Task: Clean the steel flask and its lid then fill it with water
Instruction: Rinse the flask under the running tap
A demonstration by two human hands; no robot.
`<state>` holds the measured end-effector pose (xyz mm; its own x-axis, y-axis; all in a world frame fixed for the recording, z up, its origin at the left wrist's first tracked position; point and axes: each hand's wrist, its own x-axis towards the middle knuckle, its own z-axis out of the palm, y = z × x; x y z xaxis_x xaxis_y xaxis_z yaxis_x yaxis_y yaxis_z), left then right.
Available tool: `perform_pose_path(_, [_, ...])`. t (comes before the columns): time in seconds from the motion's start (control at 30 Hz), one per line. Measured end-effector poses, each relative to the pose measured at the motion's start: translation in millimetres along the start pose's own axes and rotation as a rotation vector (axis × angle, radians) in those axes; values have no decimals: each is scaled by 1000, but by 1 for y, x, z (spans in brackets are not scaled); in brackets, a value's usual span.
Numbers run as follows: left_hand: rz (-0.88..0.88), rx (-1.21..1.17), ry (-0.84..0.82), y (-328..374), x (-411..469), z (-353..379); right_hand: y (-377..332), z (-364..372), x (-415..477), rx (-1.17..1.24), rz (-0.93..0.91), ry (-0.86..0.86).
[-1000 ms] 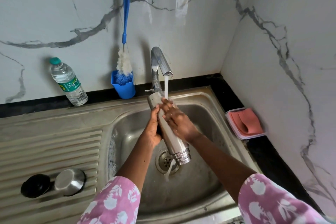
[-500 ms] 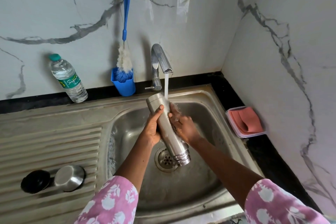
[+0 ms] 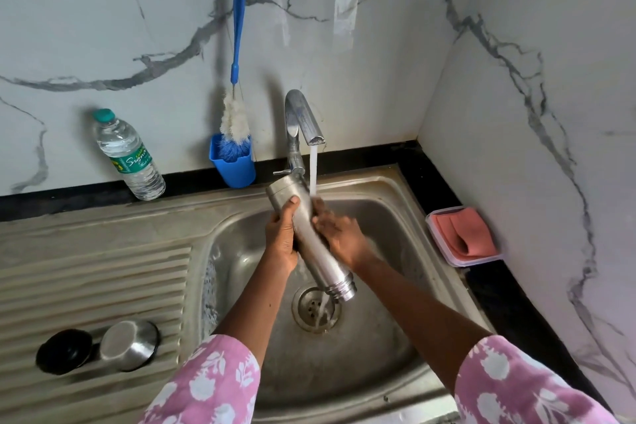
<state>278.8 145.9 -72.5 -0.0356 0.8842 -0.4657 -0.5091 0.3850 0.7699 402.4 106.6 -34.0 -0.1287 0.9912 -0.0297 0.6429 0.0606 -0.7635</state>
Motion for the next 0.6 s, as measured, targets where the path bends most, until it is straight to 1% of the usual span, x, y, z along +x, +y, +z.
perform_pose_path(0.1, [9,73,49,0,-1,1,2,-3,-11,-89,8,-36])
perform_pose_path(0.17, [20,107,48,-3,-6,5,-5,-3,-6,-3,-17,16])
perform_pose_path(0.23, [55,116,-6,-6,-11,10,-11,-2,6,124,1,72])
perform_pose_path(0.33, [100,77,-119,-9,-19,15,-26,-9,21,259,108,87])
perform_pose_path(0.43, [143,32,-223,-5,-21,14,-31,-12,17,362,98,117])
perform_pose_path(0.5, [148,43,-254,-2,-19,10,-21,-9,7,287,94,102])
perform_pose_path(0.6, [69,31,-158,3,-13,6,3,-1,-15,158,156,4])
